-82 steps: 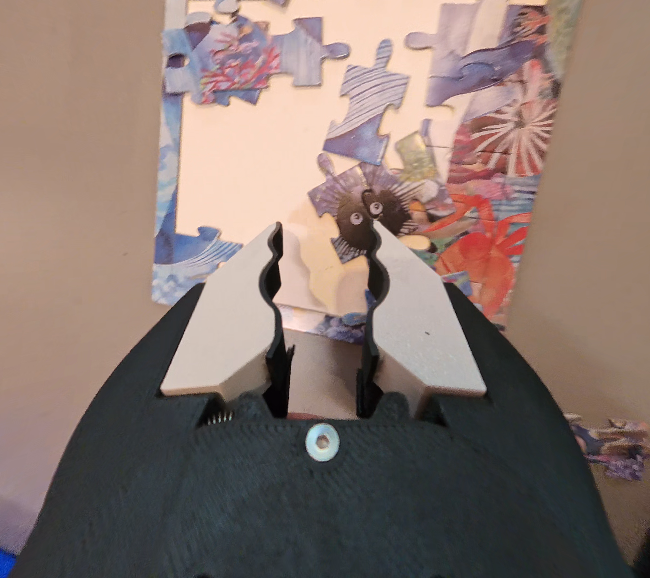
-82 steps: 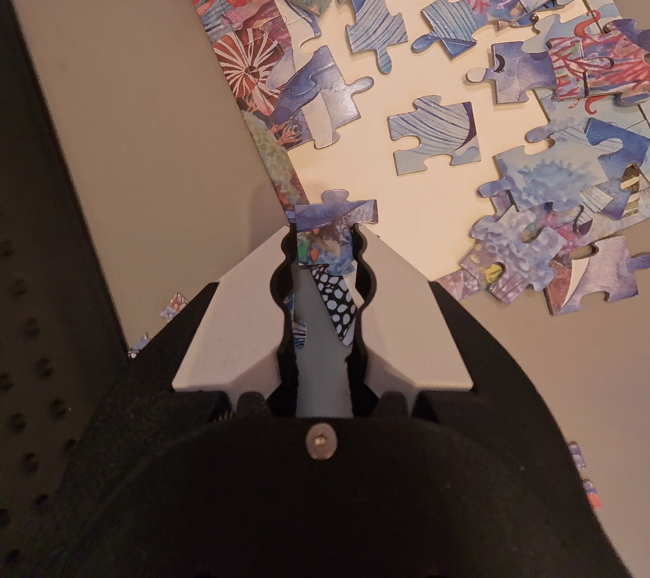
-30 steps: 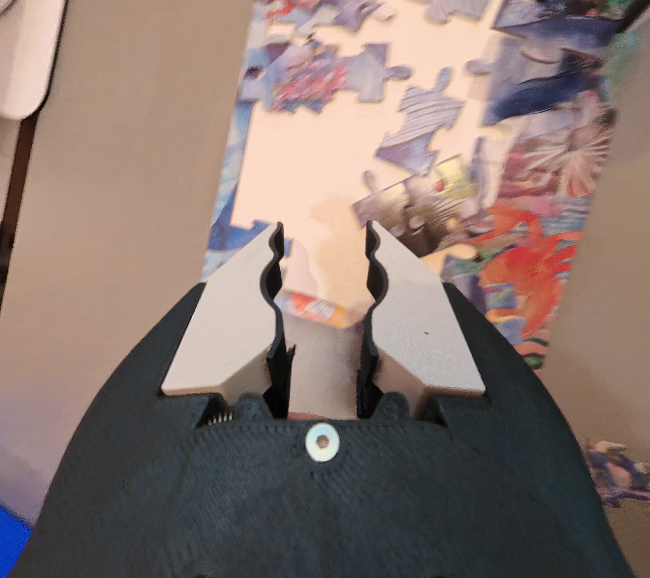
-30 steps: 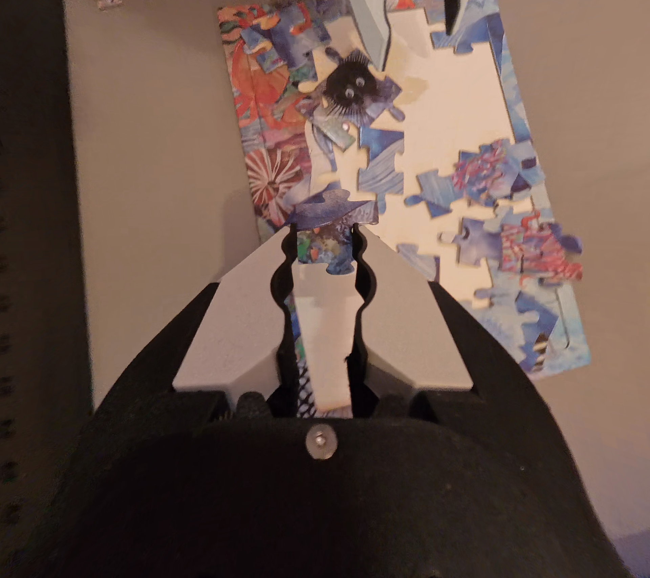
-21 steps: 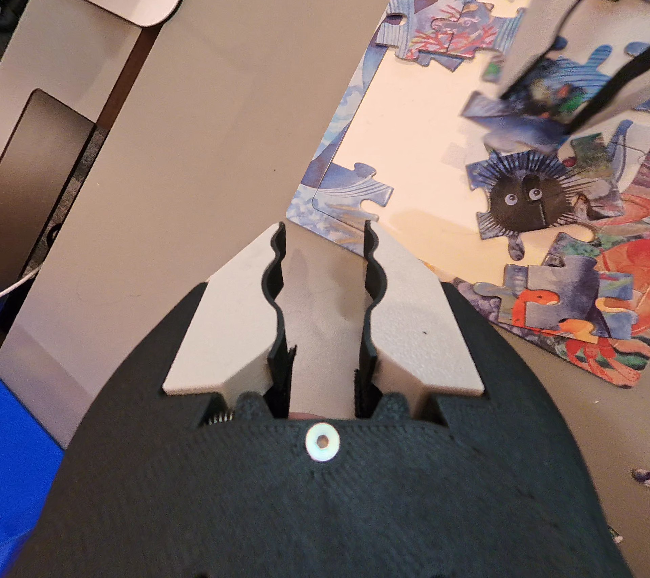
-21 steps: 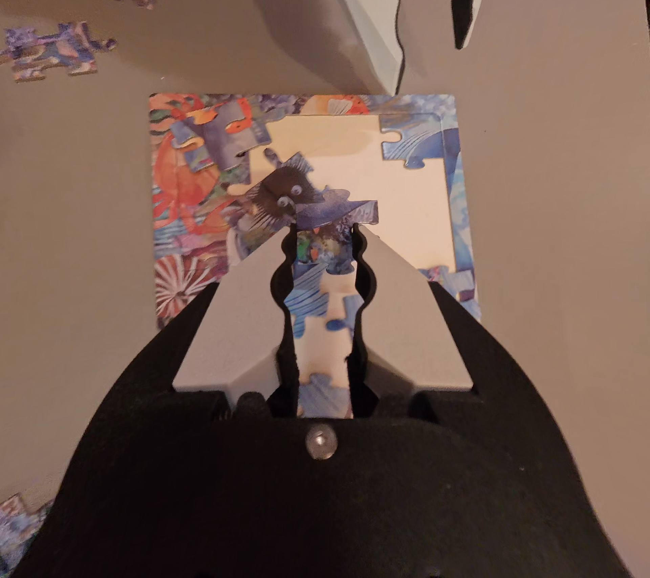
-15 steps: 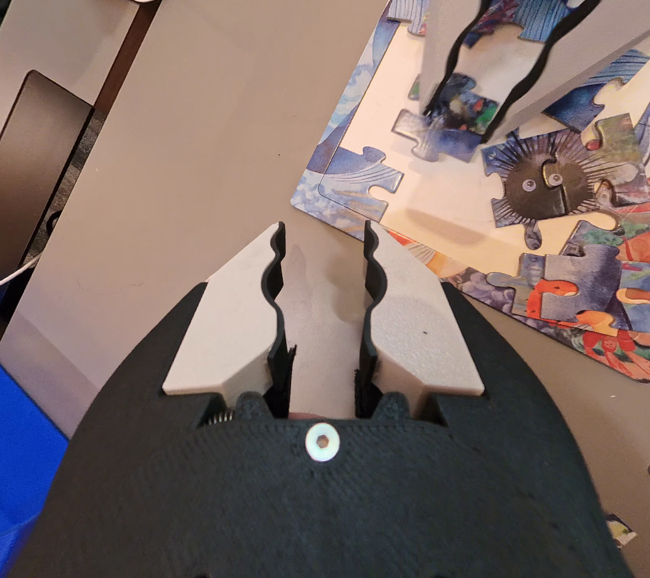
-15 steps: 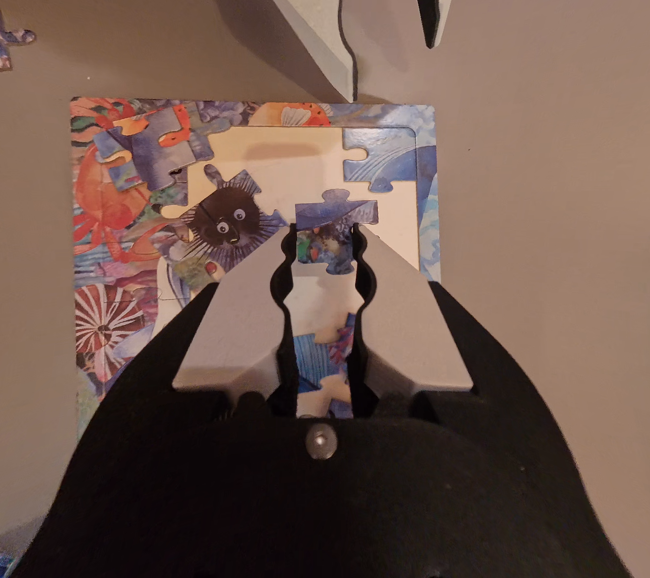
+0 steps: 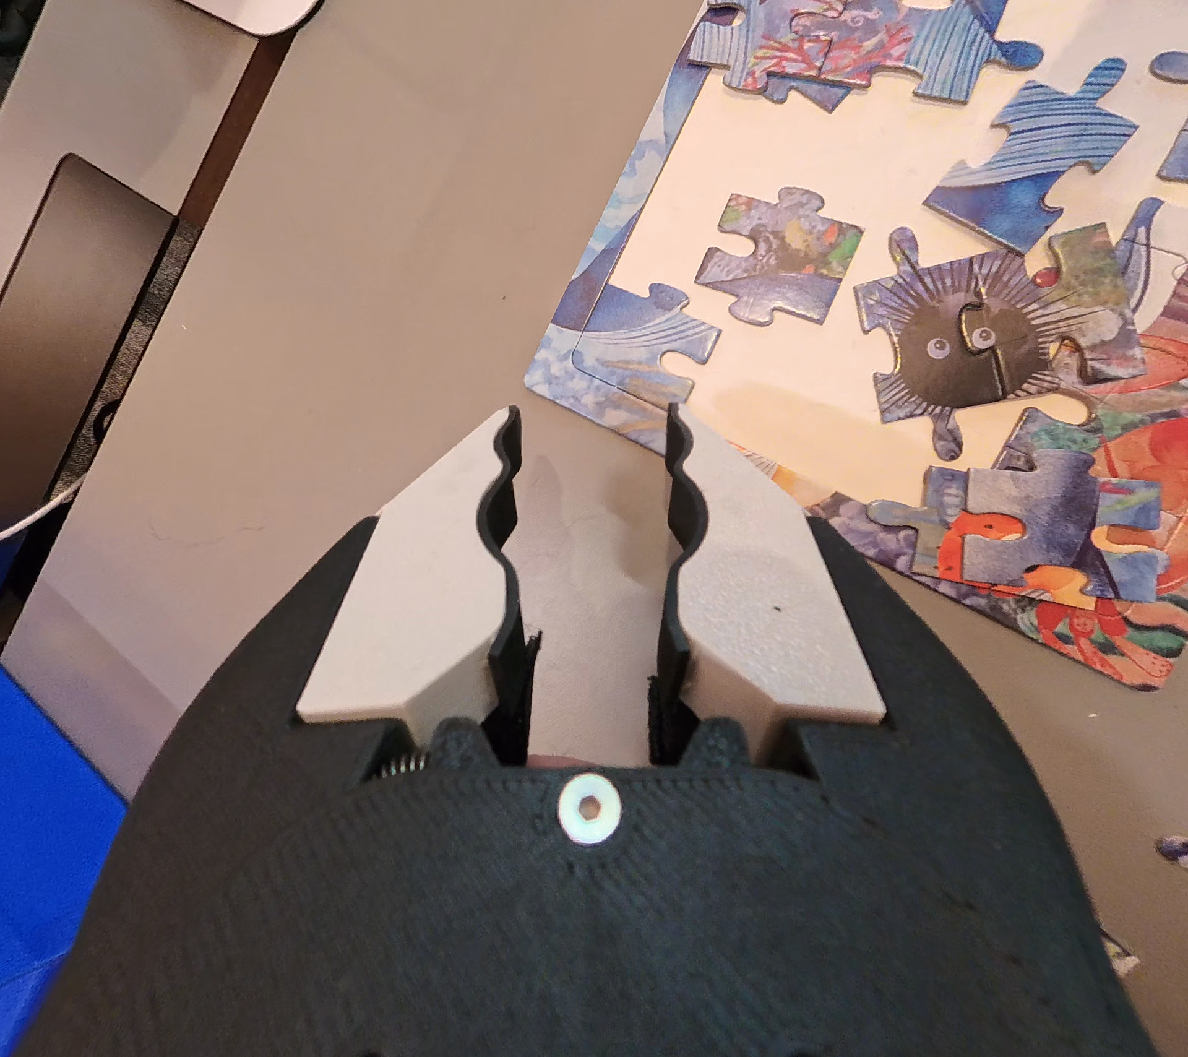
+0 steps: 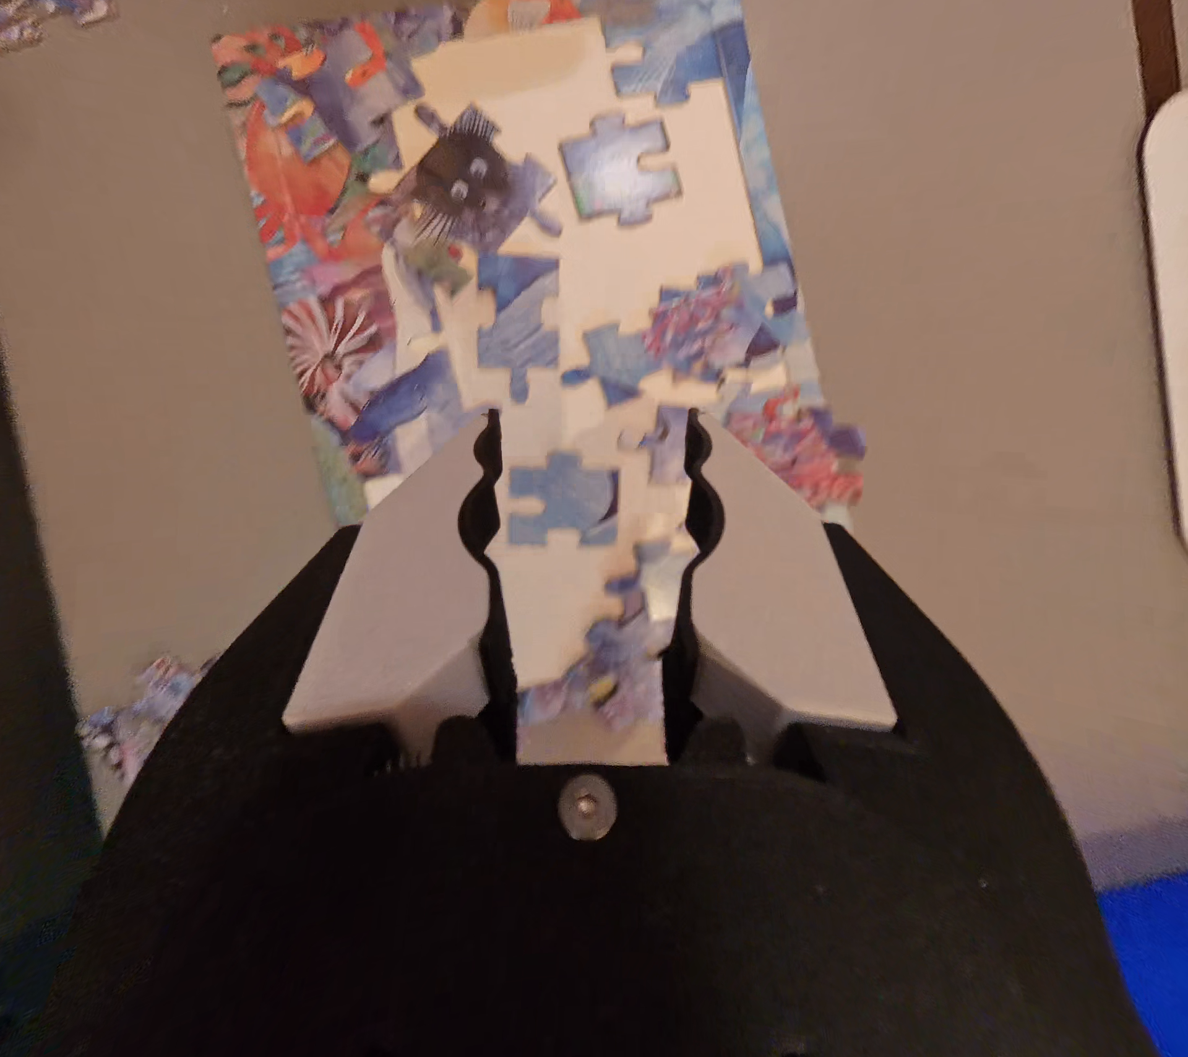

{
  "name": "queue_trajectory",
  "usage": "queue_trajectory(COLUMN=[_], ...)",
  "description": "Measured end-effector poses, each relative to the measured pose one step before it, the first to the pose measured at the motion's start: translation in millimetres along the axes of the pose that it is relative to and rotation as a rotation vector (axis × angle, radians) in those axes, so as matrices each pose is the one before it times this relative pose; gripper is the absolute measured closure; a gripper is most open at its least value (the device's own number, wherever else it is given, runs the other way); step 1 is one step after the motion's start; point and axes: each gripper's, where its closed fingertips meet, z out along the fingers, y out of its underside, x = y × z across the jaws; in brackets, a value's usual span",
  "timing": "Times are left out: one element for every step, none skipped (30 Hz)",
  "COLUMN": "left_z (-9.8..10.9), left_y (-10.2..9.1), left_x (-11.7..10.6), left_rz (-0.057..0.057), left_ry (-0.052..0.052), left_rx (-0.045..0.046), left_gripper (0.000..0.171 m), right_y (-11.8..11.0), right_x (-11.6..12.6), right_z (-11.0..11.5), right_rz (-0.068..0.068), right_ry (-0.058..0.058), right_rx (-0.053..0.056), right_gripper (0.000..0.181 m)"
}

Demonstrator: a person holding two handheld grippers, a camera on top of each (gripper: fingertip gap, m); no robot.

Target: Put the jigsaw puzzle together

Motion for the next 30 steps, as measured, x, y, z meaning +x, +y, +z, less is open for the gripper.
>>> queue_trajectory(left_z=[0.39,0.76,0.79,0.73,0.57,0.72,0.61,0.53,0.53,0.43,0.31,0.24,0.25,0.17,0.3,0.34,0.36,0.19,-0.05,-0.22,-0.29,-0.35,-0.48,-0.36,-0.31,-0.25,-0.48,-0.32,-0.31,-0.23], left_y=[-1.03,-0.86,-0.95,-1.2,-1.52,-1.85,-2.05,-2.11,-2.27,-2.21,-2.38,-2.67,-2.74,-2.76,-2.21,-1.7,-1.08,-0.65,-0.27,-0.11,-0.04,-0.06,-0.02,-0.18,-0.08,-0.29,-0.54,-0.78,-1.02,-1.26], left_x=[1.05,1.25,1.31,1.46,1.45,1.76,1.76,1.93,1.96,2.04,1.84,1.89,2.05,1.96,1.97,1.53,1.37,1.08,0.61,0.01,-0.3,-0.53,-0.33,-0.23,-0.22,-0.07,0.04,0.02,0.08,0.42], left_rz=[0.0032,0.0035,0.0042,0.0052,0.0045,0.0041,0.0048,0.0058,0.0057,0.006,0.0059,0.0055,0.0052,0.0055,0.0056,0.0052,0.0048,0.0035,0.0022,0.0003,-0.0012,-0.0011,-0.0006,-0.0004,0.0002,0.0008,0.0008,0.0007,0.0009,0.001], left_ry=[0.0015,0.0016,0.0016,0.0015,0.0017,0.0025,0.0028,0.0022,0.0027,0.0024,0.0015,0.0021,0.003,0.0032,0.0028,0.0018,0.0015,0.0013,0.0007,-0.0001,-0.0007,-0.0011,-0.0011,-0.0004,-0.0007,-0.001,-0.0002,-0.0006,-0.0006,0.0005], left_rx=[0.00013,-0.00129,-0.00174,-0.00091,0.00008,0.00085,0.0009,0.00095,0.00083,0.00084,0.00121,0.00237,0.00362,0.00386,0.00275,0.00152,0.00042,-0.00021,0.00033,0.00099,0.00128,0.00135,0.00171,0.00153,0.00071,0.00078,0.00155,0.00195,0.00216,0.00298], left_gripper=[0.128,0.129,0.129,0.129,0.129,0.129,0.128,0.129,0.128,0.128,0.128,0.128,0.128,0.128,0.128,0.128,0.128,0.128,0.128,0.128,0.128,0.128,0.128,0.128,0.128,0.128,0.128,0.129,0.128,0.129], right_y=[13.0,15.24,15.4,14.92,15.13,13.91,11.56,12.7,11.31,10.57,8.78,6.07,3.58,2.96,3.24,0.74,-1.34,-1.04,-0.14,-0.07,-0.26,0.0,-0.2,-0.12,0.01,0.15,0.32,0.32,-0.35,-1.88], right_x=[-7.22,-8.25,-9.25,-8.98,-9.67,-10.5,-8.09,-7.77,-7.05,-6.23,-5.72,-5.41,-4.39,-3.17,-1.5,0.27,-2.64,-0.62,1.43,1.09,0.49,0.53,0.06,-0.05,0.07,0.33,0.92,0.96,0.88,1.3], right_z=[-7.29,-7.21,-6.03,-5.11,-3.6,-2.29,-0.57,-0.73,0.13,0.88,1.33,1.92,2.04,2.29,2.2,1.41,0.5,0.45,0.32,0.27,0.13,-0.01,-0.02,0.06,-0.12,-0.31,-0.51,-1.08,-1.97,-2.65], right_rz=[0.0268,0.0241,0.0213,0.0212,0.0225,0.0197,0.0155,0.0142,0.0175,0.0167,0.0132,0.0115,0.009,0.0074,0.0049,0.0015,0.0026,0.0026,-0.0011,0.0,0.0022,0.0022,0.0036,-0.0003,-0.0032,-0.0012,-0.0019,-0.0055,-0.0037,-0.0029], right_ry=[0.0022,0.0034,0.0007,0.0025,-0.0022,-0.0081,-0.0031,0.0028,0.0004,-0.0001,-0.0001,-0.0048,-0.0033,-0.002,0.0041,0.0128,-0.0086,0.0023,0.0157,0.0108,0.0051,0.0043,0.0018,0.003,0.004,0.0053,0.0079,0.0084,0.0057,0.0055], right_rx=[-0.0115,-0.0138,-0.0127,-0.012,-0.0133,-0.0124,-0.0133,-0.013,-0.0133,-0.0127,-0.0104,-0.0038,0.0044,0.0017,-0.0055,0.0063,0.0144,0.0091,0.0037,0.0032,0.0053,0.0045,0.0049,0.0037,0.0022,0.0011,-0.0008,-0.002,0.0011,0.0063], right_gripper=[0.123,0.121,0.121,0.122,0.122,0.123,0.124,0.126,0.128,0.129,0.129,0.129,0.13,0.132,0.133,0.135,0.137,0.139,0.142,0.145,0.147,0.15,0.15,0.15,0.15,0.15,0.15,0.15,0.15,0.15])
